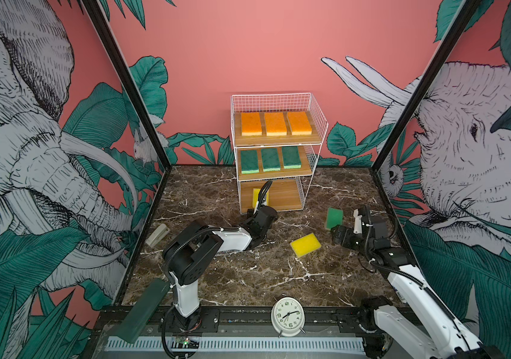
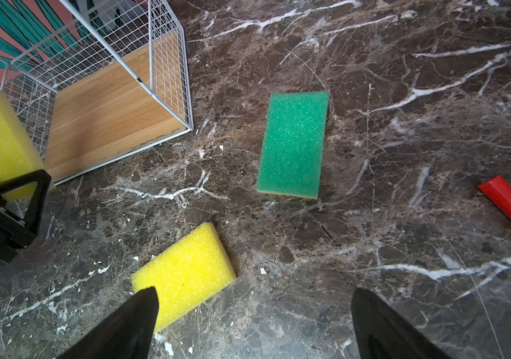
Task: Place and organize the cleaning sponges onto the shelf
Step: 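Lift the yellow sponge with the left gripper and carry it toward the bottom shelf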
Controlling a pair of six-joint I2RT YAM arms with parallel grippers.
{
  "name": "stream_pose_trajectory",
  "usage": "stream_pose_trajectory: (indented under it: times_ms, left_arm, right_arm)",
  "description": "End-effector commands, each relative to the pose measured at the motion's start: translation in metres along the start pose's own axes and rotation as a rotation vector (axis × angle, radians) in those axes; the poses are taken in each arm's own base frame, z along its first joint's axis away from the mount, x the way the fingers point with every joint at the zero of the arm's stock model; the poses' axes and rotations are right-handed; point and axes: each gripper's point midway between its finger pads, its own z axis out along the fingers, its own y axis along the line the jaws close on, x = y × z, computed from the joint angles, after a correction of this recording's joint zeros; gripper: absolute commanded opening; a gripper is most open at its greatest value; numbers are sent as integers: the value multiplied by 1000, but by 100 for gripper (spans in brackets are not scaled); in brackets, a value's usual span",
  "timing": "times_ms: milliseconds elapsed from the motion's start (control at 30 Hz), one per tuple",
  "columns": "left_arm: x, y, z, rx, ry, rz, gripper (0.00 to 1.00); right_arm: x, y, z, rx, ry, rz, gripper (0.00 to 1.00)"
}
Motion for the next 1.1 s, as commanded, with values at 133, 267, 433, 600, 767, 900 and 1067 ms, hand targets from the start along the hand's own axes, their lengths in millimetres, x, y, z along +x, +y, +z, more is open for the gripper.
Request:
stream_pose_trajectory:
  times_ms: [133, 267, 433, 600, 767, 900, 1067]
  left_arm:
    - [-15, 18, 7, -65, -52, -50, 64]
    - [-11, 27, 11, -90, -47, -64, 65]
    - [-11, 29, 18, -85, -47, -67, 65]
    - [-11, 30, 26, -91, -45, -81, 65]
    - [-15, 25, 33, -91, -45, -75, 65]
    - [-19, 26, 36, -99, -49, -88, 65]
    - [-17, 29, 40, -150, -3, -94, 65]
  right_arm:
    - [-6, 7, -3, -41, -29, 16, 99]
    - [-4, 8, -3, -52, -26, 26, 99]
    - [-3, 9, -2, -60, -26, 31, 99]
    - [-2, 12, 0, -76, -21, 43, 99]
    - [-2, 13, 0, -86, -18, 45, 99]
    - [-3, 15, -3, -95, -21, 43, 99]
    - [-2, 15, -5, -97, -20, 37, 99]
